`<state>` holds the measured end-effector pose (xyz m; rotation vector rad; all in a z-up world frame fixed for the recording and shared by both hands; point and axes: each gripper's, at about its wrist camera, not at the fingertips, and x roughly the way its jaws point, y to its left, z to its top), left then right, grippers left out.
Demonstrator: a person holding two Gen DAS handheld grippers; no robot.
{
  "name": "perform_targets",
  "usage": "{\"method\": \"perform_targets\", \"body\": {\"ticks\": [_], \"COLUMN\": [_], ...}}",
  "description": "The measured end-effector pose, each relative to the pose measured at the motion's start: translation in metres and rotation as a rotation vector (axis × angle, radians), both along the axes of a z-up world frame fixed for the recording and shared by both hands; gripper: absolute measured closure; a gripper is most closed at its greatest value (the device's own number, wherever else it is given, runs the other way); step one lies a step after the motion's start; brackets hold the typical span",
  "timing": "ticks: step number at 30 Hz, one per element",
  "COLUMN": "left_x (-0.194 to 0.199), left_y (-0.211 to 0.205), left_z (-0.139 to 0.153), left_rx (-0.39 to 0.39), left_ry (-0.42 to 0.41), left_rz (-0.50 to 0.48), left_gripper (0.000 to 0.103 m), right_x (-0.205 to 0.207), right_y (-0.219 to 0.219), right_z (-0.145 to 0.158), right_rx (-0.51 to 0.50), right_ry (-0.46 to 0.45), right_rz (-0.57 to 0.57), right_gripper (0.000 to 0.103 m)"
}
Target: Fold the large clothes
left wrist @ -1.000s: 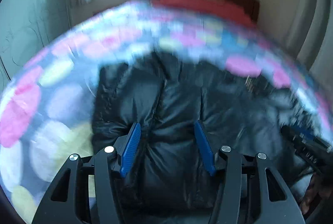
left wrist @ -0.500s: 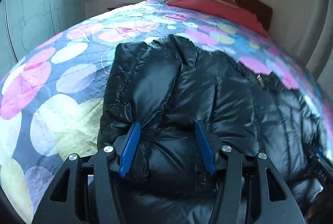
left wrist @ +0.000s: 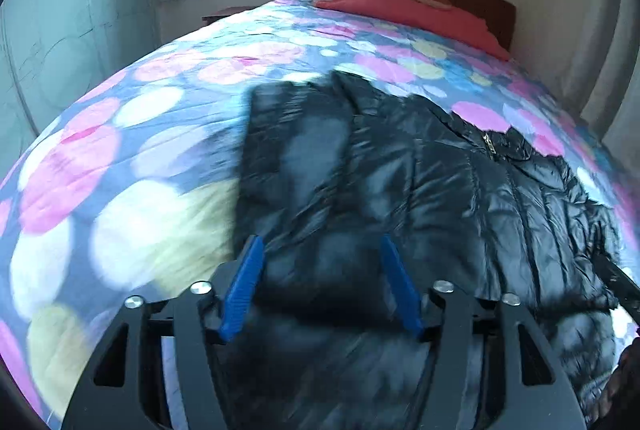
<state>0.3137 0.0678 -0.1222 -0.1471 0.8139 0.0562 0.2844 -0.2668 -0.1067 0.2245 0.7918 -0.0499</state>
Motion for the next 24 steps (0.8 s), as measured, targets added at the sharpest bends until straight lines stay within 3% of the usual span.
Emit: {"method": "perform_targets", "body": {"ticks": [4,12,20,24], "left_x": [-0.055,-0.17,-0.239,-0.25], "left_y": [0.044,0.097,0.09,0.073], "left_z": [0.002,-0.024,-0.028,-0.032], "left_rx": [-0.091,-0.342,-0.505,-0.544], "left_ry": [0.011,0.124,0.141,0.146], "left_rz": [0.094,0.187,0.14,0.076], "left_gripper": [0.036,0.036,0.035,0.035], "right_x": [-0.054,-0.169,-0.246,-0.268], "right_y": [-0.023,-0.065,-0.068,-0.058], "right_z": [0.014,-0.007,-0.041,-0.047], "right_rx": [0.011,0.129,0.244,0.257], "right_ry": [-0.019,0.038,0.105,0.074], "right_rz": [-0.045,-0.122,-0.114,-0.1], "right_gripper": [0.032,0.032,0.032,0.032]}}
